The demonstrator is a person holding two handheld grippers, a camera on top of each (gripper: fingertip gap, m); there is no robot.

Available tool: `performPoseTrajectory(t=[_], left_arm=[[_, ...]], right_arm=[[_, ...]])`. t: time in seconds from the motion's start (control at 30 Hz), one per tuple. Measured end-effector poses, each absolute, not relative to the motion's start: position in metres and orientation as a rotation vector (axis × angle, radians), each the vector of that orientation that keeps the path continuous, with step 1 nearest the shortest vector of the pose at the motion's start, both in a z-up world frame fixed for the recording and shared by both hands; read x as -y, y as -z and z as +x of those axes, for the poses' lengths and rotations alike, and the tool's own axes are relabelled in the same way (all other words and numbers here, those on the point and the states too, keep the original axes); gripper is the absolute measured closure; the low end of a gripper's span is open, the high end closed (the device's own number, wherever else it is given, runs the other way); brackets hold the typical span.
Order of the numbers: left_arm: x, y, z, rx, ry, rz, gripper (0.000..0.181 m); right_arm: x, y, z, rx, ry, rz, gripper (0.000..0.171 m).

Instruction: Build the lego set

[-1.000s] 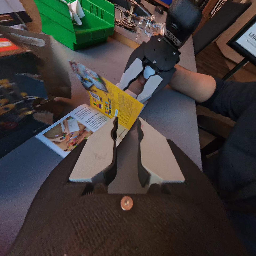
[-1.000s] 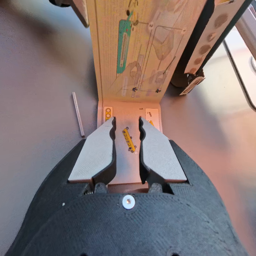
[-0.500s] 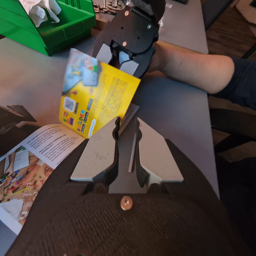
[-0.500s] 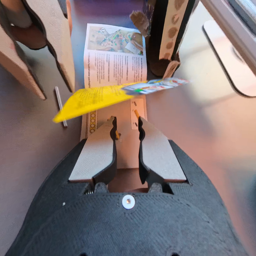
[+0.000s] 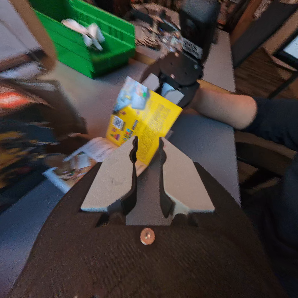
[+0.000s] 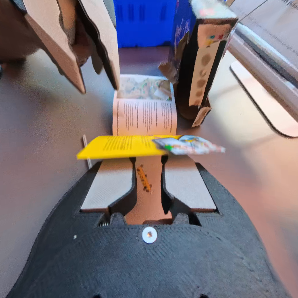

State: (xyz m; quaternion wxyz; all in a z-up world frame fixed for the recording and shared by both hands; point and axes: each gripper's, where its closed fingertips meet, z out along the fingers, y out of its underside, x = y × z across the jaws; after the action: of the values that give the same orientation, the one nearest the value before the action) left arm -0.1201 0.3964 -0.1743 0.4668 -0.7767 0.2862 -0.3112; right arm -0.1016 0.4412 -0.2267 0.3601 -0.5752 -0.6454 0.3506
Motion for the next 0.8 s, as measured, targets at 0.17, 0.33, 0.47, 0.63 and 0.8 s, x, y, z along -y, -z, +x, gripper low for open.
performPoseTrajectory(t=[0.17, 0.33, 0.47, 0.63, 0.8], left_arm=[[-0.414, 0.147, -0.181, -0.591, 0.432, -1.859, 0.169], [-0.413, 0.171, -0.176, -0.655, 0.45, -1.948, 0.172], [-0.412, 0.205, -0.175, -0.725, 0.4, -2.09, 0.178], [-0.411, 0.256, -0.179, -0.782, 0.334, -2.28, 0.181], [-0.41, 0.273, -0.175, -0.771, 0.353, -2.326, 0.181]], right_arm=[[-0.447, 0.238, -0.136, 1.642, -0.743, -1.582, 0.155], [-0.428, 0.273, -0.144, 1.824, -0.646, -1.671, 0.163], [-0.43, 0.273, -0.134, 1.85, -0.547, -1.644, 0.164], [-0.441, 0.261, -0.123, 1.775, -0.524, -1.602, 0.17], [-0.463, 0.235, -0.102, 1.637, -0.586, -1.631, 0.166]])
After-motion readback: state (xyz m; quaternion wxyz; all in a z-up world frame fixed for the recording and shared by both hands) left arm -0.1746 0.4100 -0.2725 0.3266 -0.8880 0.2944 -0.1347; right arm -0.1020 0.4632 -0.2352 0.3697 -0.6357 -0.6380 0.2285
